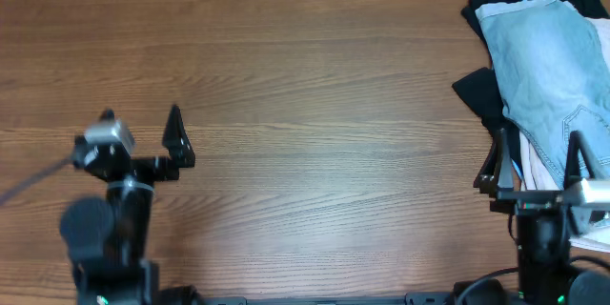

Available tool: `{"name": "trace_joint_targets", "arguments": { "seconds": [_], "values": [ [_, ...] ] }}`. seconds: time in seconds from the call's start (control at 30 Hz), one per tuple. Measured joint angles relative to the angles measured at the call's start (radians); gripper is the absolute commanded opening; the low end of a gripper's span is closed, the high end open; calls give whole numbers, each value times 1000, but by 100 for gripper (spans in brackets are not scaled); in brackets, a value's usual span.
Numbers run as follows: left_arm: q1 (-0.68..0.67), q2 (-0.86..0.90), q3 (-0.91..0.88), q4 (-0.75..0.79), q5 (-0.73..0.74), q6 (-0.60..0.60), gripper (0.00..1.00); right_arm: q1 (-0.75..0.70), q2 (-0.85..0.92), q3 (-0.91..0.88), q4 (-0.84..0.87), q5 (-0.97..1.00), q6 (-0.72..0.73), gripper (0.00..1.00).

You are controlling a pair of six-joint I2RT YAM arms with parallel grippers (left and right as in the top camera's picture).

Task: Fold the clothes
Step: 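Reach the right gripper to the clothes pile and grasp the denim shorts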

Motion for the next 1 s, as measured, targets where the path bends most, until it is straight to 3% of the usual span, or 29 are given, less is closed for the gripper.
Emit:
{"name": "trace_joint_targets", "arguments": {
  "seconds": [0.2,0.37,0.53,0.83,1.0],
  "values": [
    [0,352,429,-277,40,2,100,0,282,365,-336,5,-8,100],
    [0,526,645,-438,82,5,100,0,516,603,-563,4,5,100],
    [0,652,705,-502,108,5,100,0,768,768,-730,5,21,100],
    [0,808,705,-534,126,5,100,0,1126,783,-768,-9,32,100],
    [0,848,705,-534,135,5,100,-37,1236,783,-732,-14,93,100]
  ]
}}
